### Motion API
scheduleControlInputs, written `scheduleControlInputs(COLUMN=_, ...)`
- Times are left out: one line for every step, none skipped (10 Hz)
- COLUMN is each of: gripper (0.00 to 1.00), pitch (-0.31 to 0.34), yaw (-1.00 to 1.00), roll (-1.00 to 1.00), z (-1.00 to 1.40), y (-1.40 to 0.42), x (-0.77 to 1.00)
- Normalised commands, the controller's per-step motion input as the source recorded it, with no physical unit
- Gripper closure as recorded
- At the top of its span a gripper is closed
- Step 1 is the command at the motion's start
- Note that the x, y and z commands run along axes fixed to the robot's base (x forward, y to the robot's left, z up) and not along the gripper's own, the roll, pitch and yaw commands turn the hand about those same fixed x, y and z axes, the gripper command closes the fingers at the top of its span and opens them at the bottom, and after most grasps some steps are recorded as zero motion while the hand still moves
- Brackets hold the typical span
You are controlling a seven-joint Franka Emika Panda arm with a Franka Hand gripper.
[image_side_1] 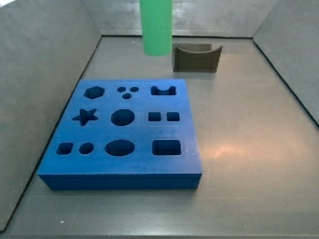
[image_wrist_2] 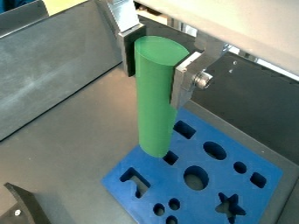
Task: Insert the oval object.
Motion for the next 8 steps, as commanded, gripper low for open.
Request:
scheduleControlInputs(gripper=1.00, pitch=0.000, yaw=0.00, roll=0.00, z=0.00, y=0.00, x=-0.02)
scheduleControlInputs(gripper=1.00, pitch=-0.097, yaw=0.00, roll=-0.03, z=-0.15, y=-0.05, x=-0.32)
scheduleControlInputs(gripper=1.00, pitch=-0.047, yaw=0.00, roll=0.00, z=-0.29, y=-0.39, x=-0.19)
scheduleControlInputs(gripper=1.00, pitch=-0.047, yaw=0.00, roll=0.00, z=-0.31, y=-0.54, x=-0.07)
scheduleControlInputs(gripper=1.00, pitch=-0.064, yaw=0.00, roll=0.00, z=-0.35, y=-0.67, x=-0.01)
scheduleControlInputs(gripper=1.00, pitch=-0.067, yaw=0.00, roll=0.00, z=-0.35, y=-0.68, x=-0.03)
scheduleControlInputs(gripper=1.00, pitch=-0.051, yaw=0.00, roll=-0.07, z=-0.31, y=-0.43, x=-0.01)
scheduleControlInputs(gripper=1.00, pitch=-0.046, yaw=0.00, roll=-0.05, z=-0.32, y=-0.29, x=-0.01)
